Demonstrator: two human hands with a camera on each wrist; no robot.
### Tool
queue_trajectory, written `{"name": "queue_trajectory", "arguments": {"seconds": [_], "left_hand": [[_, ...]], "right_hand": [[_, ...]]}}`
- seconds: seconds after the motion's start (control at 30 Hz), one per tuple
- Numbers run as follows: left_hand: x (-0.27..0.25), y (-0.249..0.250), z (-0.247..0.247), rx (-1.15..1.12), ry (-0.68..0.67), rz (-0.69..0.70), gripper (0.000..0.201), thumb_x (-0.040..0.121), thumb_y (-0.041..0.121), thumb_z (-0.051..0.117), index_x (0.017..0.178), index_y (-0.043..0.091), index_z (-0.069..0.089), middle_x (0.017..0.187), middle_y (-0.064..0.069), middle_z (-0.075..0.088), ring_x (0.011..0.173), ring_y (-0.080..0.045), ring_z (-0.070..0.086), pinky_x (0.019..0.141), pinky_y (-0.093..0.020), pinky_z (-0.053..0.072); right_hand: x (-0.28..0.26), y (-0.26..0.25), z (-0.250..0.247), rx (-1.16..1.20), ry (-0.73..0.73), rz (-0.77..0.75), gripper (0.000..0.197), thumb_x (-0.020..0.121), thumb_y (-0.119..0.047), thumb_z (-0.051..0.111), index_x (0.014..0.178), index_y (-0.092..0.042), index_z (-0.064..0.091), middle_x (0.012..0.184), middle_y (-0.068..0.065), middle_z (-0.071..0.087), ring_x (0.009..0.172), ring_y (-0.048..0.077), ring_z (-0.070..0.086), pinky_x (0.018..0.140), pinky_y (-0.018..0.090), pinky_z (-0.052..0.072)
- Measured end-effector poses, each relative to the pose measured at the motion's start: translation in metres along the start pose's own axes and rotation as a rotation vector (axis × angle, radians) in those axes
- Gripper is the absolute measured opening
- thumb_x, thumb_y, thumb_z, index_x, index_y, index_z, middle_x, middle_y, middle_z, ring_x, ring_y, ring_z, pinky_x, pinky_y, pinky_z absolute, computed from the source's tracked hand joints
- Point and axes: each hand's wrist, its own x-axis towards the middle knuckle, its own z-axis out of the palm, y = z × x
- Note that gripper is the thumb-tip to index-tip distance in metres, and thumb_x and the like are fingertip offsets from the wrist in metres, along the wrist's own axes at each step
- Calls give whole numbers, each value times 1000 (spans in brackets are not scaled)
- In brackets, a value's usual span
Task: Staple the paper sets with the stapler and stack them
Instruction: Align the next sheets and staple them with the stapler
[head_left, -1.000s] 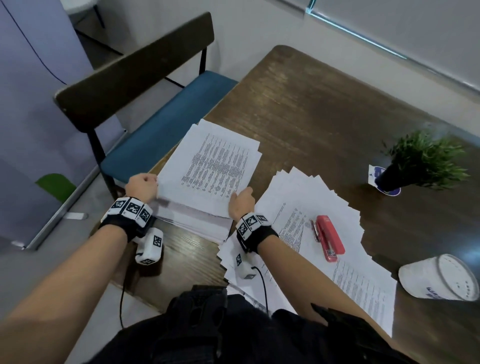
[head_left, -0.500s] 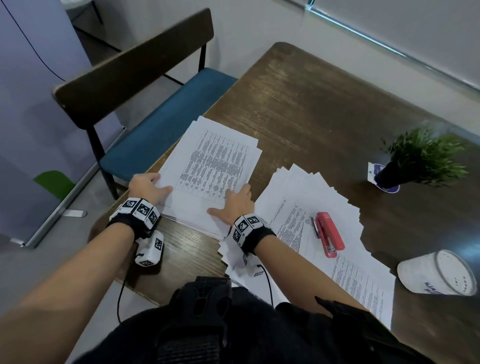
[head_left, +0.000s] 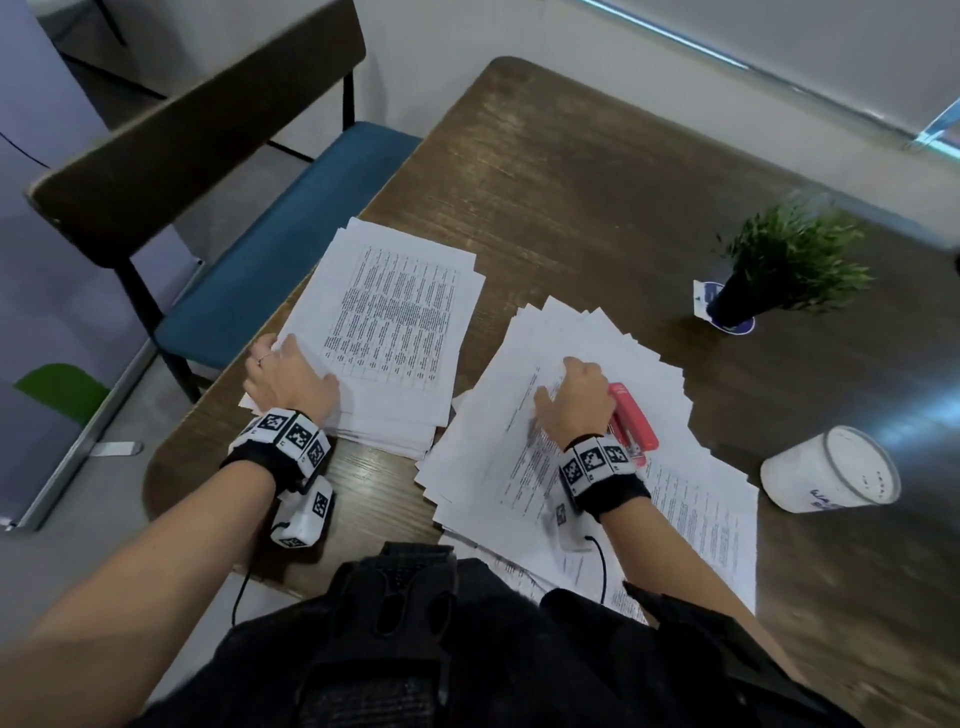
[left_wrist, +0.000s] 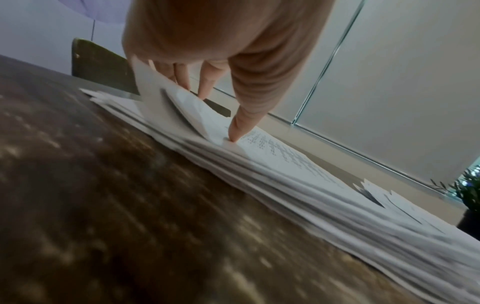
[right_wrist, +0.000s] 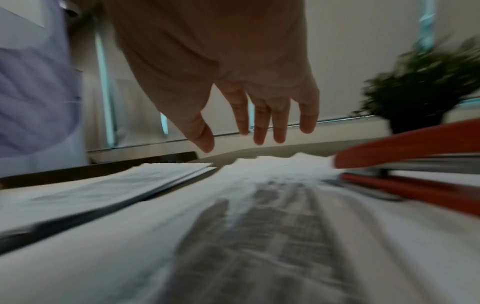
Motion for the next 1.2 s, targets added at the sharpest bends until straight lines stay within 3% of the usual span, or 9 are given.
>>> {"name": "queue_trajectory", "arguments": {"seconds": [0.2,0.37,0.47,0.57,0.67,0.77,0.83,1.0,1.2], "left_hand": [[-8,7,7,-8,-8,91,49,82,12,68,130,12,58,150,-11,32,135,-35,31,111,-48,27],[-18,19,9,60,-150,195,39,89,17,56,127,12,60,147,-11,38,131,-36,37,106,-49,35],[-20,18,9,64,-155,203,40,90,19,54,129,14,58,148,-9,38,131,-34,37,106,-49,36],[-20,15,8,50,-160,210,38,90,18,53,128,15,60,147,-8,39,132,-34,38,106,-48,36],[-22,17,8,15,-175,203,34,90,15,54,123,15,64,145,-7,41,130,-32,39,106,-46,36],[-30,24,13,-48,-204,277,30,90,15,57,118,15,65,142,-7,44,127,-30,43,105,-46,36],[-40,33,18,-65,-223,366,29,88,15,59,116,16,66,140,-6,46,126,-29,44,104,-46,36],[-62,59,32,-112,-319,587,27,86,14,64,113,16,67,137,-5,48,124,-28,47,103,-46,39],[-86,77,47,-152,-458,803,24,89,12,63,112,12,68,133,-8,51,122,-24,49,105,-39,39]], "right_hand": [[0,98,-18,193,62,417,54,98,-41,45,137,-4,43,140,18,43,129,35,39,102,48,35],[-17,116,-6,222,-48,262,46,82,-51,55,111,-14,60,105,13,62,95,34,59,85,42,50],[-14,106,-5,208,3,245,34,90,-34,58,108,-6,62,104,18,62,97,37,57,81,37,46],[-13,99,-10,325,-29,286,32,92,-33,59,106,-5,63,96,11,61,87,29,55,73,29,38],[-14,107,-18,479,-64,320,40,98,-43,48,106,-7,66,98,10,65,93,28,59,81,30,41],[-20,134,-24,455,-19,431,44,98,-38,45,121,-4,61,120,15,63,114,33,55,94,33,39],[-31,157,-22,290,-50,561,59,88,-43,52,134,-6,50,135,19,51,126,36,45,101,39,37],[-66,188,-26,6,-101,888,107,62,-77,69,137,-8,38,134,22,36,126,38,36,104,44,34],[-71,197,-33,33,-100,925,133,41,-82,76,138,-2,33,139,21,36,130,37,37,106,48,39]]}}
